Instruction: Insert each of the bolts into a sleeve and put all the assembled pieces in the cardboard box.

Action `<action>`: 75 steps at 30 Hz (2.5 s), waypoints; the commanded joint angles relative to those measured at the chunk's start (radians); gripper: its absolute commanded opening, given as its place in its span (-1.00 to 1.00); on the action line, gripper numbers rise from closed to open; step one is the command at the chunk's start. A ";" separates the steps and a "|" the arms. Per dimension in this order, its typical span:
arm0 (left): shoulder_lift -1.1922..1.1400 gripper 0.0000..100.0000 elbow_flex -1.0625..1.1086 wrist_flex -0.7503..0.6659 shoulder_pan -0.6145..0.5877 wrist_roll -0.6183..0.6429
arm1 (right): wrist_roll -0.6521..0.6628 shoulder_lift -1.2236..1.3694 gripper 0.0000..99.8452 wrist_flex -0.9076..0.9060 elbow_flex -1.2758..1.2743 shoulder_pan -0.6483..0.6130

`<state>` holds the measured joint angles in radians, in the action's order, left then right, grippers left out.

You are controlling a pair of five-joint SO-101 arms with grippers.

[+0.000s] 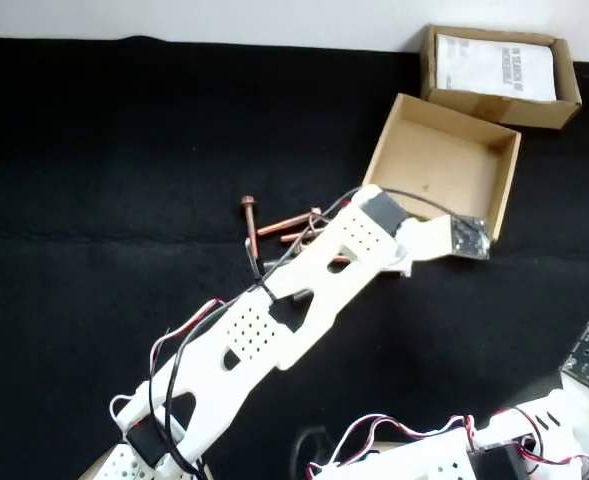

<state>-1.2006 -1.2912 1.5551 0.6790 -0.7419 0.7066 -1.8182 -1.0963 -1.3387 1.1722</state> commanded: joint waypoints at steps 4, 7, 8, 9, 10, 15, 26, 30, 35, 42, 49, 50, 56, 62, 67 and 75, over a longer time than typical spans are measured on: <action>0.206 -0.98 -0.217 0.137 -0.068 0.101 | 0.021 -0.015 -0.99 0.016 0.013 -0.061; 0.286 -0.98 -0.280 0.181 -0.099 0.172 | 0.020 -0.015 -0.99 0.016 0.007 -0.116; 0.314 -0.98 -0.291 0.189 -0.114 0.203 | 0.012 -0.015 -0.99 0.016 0.007 -0.140; 0.340 -0.98 -0.295 0.190 -0.130 0.233 | -0.015 -0.015 -0.99 0.016 0.007 -0.160; 0.369 -0.98 -0.297 0.190 -0.150 0.270 | -0.060 -0.015 -0.99 0.016 0.008 -0.180; 0.490 -0.98 -0.294 0.206 -0.254 0.497 | -0.318 -0.015 -0.99 0.018 0.019 -0.329; 0.587 -0.98 -0.303 0.207 -0.366 0.657 | -0.763 -0.016 -0.99 0.022 0.093 -0.786; 0.610 -0.98 -0.363 0.207 -0.374 0.784 | -0.804 -0.016 -0.99 0.024 0.125 -0.958; 0.673 -0.98 -0.371 0.207 -0.378 0.985 | -0.804 -0.013 -0.99 0.024 0.162 -0.995; 0.809 -0.98 -0.369 0.215 -0.374 0.996 | -0.804 -0.015 -0.99 0.042 0.209 -1.078; 1.095 -0.98 -0.133 0.219 -0.354 0.994 | -0.804 -0.012 -0.99 0.101 0.248 -1.208; 1.156 -0.98 -0.033 0.219 -0.354 0.993 | -0.804 -0.012 -0.99 0.110 0.240 -1.208; 1.508 -0.98 0.587 0.212 -0.311 0.990 | -0.804 -0.010 -0.99 0.116 0.237 -1.210; 1.710 -0.98 0.983 -0.023 -0.295 0.993 | -0.804 -0.008 -0.99 0.116 0.237 -1.234; 1.797 -0.98 1.260 -0.359 -0.295 0.996 | -0.804 -0.008 -0.99 0.116 0.237 -1.308; 1.853 -0.98 1.609 -0.888 -0.252 0.997 | -0.804 -0.008 -0.99 0.110 0.237 -1.308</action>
<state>0.6114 0.2447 0.8447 0.3782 0.2493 -0.0882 -1.8197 -1.0012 -1.1408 -0.1289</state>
